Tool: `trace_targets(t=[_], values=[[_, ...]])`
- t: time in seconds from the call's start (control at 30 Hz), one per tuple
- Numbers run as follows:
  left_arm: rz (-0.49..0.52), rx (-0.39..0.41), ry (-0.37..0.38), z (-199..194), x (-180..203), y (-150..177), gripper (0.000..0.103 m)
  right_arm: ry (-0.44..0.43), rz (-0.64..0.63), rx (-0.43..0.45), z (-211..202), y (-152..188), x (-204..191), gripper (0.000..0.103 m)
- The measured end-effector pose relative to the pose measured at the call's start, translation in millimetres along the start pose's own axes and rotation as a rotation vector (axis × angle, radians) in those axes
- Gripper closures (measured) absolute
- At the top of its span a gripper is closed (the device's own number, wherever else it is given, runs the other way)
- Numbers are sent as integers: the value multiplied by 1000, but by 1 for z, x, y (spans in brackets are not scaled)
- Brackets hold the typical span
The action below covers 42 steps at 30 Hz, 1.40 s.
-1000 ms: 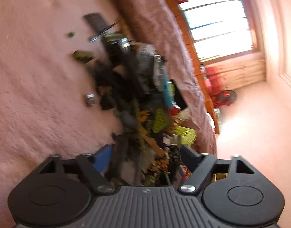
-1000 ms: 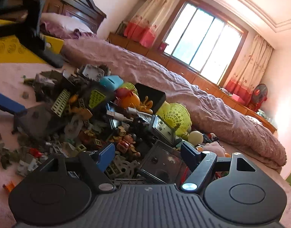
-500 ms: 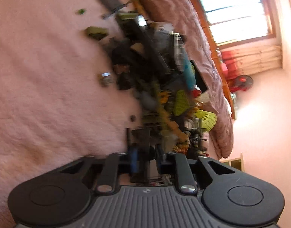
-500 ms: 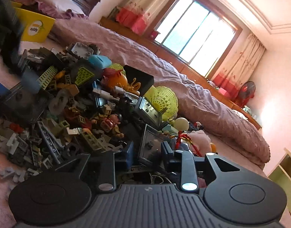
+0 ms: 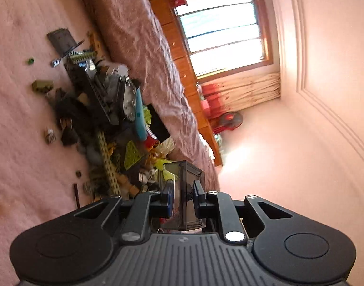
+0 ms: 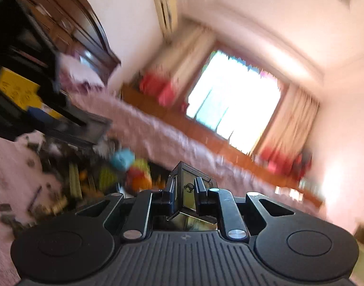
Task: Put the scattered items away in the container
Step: 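Carry both held black pieces to the yellow box and open both tools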
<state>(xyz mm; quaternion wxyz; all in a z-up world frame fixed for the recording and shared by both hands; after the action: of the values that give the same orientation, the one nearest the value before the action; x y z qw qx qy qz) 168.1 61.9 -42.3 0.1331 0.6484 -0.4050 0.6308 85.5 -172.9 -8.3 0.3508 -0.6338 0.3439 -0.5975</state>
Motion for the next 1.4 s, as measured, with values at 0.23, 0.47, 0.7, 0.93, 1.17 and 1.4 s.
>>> trace_targets(t=[0.23, 0.47, 0.7, 0.93, 1.17, 1.4], values=[[222, 105, -58, -18, 22, 1, 86, -50, 93, -14, -5, -2, 4, 86], [453, 362, -117, -143, 78, 31, 86, -287, 301, 170, -75, -46, 3, 86], [805, 549, -447, -256, 108, 95, 86, -461, 311, 308, -125, -74, -23, 86], [949, 802, -686, -302, 121, 108, 86, -516, 364, 367, -132, -119, -36, 86], [898, 919, -765, -355, 132, 56, 86, -502, 368, 485, -96, -184, -59, 86], [852, 704, -841, -344, 98, -131, 18, -567, 356, 429, 29, -272, -135, 12]])
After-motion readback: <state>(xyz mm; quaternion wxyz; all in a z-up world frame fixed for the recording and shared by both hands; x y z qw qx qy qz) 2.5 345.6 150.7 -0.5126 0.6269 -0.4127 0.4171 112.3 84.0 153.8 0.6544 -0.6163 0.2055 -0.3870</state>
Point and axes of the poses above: each gripper's, at about its wrist camera, not at the fingertips, and z roughly the way its jaws point, x to its right, y to its underside, the point moved 3 cm from there along z, roughly the way its jaws point, and after that the axes turned 4 degrees about -y, right-handed, at the moved point
